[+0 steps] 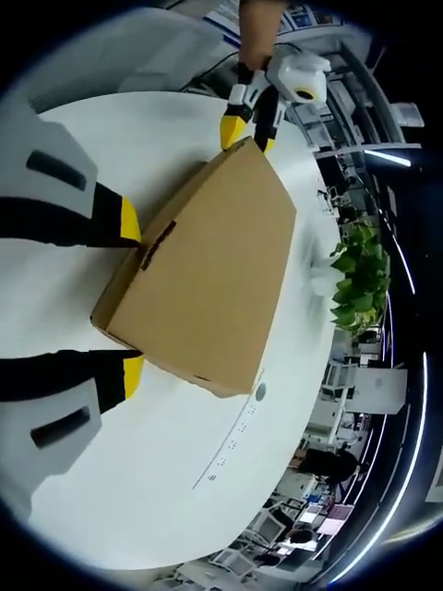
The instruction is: Operate the shoe box by opening the lid, removing the specified soft item, and placing it in the target area until the item is outside and the box remains undamaged.
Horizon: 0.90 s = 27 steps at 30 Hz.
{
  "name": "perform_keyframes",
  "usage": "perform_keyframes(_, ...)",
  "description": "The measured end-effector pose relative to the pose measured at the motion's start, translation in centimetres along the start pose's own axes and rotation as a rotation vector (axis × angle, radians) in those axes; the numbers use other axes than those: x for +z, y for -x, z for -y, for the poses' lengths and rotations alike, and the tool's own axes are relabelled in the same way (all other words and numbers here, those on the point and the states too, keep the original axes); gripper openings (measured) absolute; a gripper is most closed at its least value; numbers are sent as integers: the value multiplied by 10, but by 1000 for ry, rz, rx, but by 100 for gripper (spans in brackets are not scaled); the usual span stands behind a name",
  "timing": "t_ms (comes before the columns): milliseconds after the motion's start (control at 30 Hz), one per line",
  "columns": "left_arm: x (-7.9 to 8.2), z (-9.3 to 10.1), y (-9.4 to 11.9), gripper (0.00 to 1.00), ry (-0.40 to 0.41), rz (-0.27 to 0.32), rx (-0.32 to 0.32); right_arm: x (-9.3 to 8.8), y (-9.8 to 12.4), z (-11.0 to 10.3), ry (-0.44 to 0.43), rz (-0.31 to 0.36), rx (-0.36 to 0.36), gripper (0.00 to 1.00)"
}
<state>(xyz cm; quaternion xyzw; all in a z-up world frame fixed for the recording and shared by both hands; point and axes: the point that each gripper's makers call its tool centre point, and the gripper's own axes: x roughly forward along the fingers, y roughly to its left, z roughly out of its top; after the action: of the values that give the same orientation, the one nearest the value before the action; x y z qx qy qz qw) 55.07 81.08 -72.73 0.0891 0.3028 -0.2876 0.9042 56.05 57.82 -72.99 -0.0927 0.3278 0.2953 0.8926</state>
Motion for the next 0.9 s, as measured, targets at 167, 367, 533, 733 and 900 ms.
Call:
perform_keyframes(167,-2,-4,2,45,-19,-12,-20,-1,1,-8,-11,-1,-6,39)
perform_keyframes(367,-6,-10,6,45,-47,-27,-38,-2,3,-17,-13,-1,-20,39)
perform_keyframes(533,-8,-15,9,45,-62,-36,-57,-4,3,-25,-18,-2,-32,38)
perform_keyframes(733,-12,-23,12,45,-85,-50,-86,-7,6,-37,-8,-10,-34,36)
perform_keyframes(900,-15,-29,16,45,-95,-55,-101,-7,6,-46,-19,-1,-37,35)
